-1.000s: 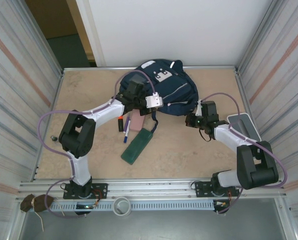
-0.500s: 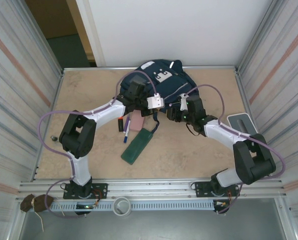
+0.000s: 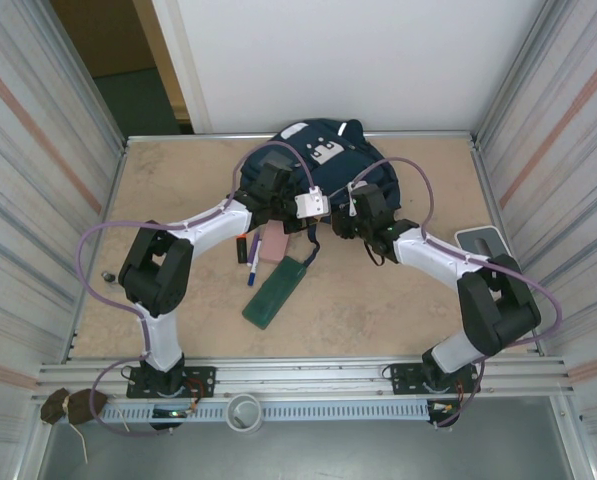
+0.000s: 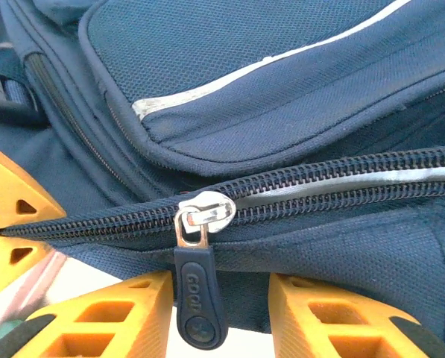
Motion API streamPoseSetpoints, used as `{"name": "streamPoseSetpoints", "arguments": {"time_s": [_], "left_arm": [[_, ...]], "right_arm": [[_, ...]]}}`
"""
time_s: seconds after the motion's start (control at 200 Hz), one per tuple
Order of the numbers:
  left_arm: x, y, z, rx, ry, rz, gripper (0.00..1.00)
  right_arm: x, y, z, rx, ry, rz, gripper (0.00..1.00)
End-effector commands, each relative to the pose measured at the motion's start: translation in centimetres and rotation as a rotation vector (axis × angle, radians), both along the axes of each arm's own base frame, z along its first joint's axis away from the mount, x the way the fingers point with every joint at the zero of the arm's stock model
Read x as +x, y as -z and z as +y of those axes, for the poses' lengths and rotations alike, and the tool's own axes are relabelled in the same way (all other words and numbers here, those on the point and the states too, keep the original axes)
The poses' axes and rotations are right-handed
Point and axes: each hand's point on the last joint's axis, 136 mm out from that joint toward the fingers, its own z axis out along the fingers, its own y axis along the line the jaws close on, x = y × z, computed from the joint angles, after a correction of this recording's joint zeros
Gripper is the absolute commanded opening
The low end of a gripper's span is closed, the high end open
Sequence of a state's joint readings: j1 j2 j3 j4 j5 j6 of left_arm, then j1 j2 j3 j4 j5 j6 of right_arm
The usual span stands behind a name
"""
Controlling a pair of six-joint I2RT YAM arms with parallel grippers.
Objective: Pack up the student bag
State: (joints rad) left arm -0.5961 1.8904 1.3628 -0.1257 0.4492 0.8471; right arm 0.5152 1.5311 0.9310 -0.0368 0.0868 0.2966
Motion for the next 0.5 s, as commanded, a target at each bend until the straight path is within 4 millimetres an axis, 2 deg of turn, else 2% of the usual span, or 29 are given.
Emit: {"name": "streamPoseSetpoints", "arguments": {"time_s": [0.0,0.261,0.491], "left_arm": [[-1.9,-5.3,-1.6,-0.113,0.08,-0.03,0.0],[-1.8,-5.3,-1.5,-0.109,0.076,-0.031,0.0],[-1.5,-4.9,-1.2,-0.089,0.068,-0.042,0.0]], "right_arm": [[1.6,-1.3,-0.7,-0.09,0.012,-0.06,0.32],[1.5,-1.3,-1.0,-0.154,-0.031,-0.02,0.18],[1.1,-2.4,-2.4,-0.093,-0.048,0.007,0.06]]}}
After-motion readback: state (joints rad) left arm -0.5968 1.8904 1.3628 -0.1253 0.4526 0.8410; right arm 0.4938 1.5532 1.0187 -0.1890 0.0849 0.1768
